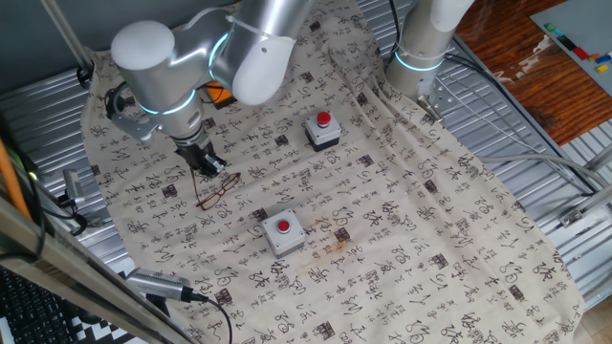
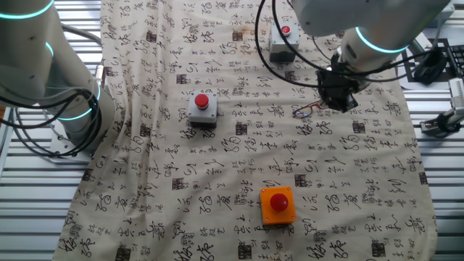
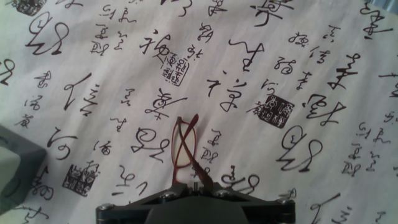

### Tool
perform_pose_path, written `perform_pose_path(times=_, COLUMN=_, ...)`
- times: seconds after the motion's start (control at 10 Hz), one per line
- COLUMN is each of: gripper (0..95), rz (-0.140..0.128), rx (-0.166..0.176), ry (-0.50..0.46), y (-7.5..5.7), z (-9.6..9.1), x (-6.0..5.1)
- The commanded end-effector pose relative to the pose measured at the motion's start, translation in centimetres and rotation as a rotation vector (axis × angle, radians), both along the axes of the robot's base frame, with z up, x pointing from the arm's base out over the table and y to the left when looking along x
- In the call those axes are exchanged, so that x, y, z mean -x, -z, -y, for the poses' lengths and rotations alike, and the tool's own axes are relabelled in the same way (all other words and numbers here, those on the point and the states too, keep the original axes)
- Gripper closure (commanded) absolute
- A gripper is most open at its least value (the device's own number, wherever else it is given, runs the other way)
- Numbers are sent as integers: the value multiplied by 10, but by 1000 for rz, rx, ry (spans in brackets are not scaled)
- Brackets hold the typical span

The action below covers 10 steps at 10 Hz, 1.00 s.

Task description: Unfold the leg of the glasses (with one hand)

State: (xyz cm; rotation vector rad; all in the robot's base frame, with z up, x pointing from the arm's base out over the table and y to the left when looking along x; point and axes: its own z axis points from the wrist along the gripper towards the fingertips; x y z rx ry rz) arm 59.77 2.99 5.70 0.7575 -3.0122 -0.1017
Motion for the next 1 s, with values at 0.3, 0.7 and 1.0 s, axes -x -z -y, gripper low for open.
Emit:
perform_pose_path(times=0.3, gripper=950, rz=-8, rx=-1, ry=-3, y=-7, z=-7, x=-8)
perform_pose_path(times=0.7, gripper=950, rz=-14, rx=-1, ry=-1, y=-13, z=-13, x=-15)
perform_pose_path(times=1.0, gripper=950, rz=-25, rx=3, ry=5, y=-16, z=-16, x=-18)
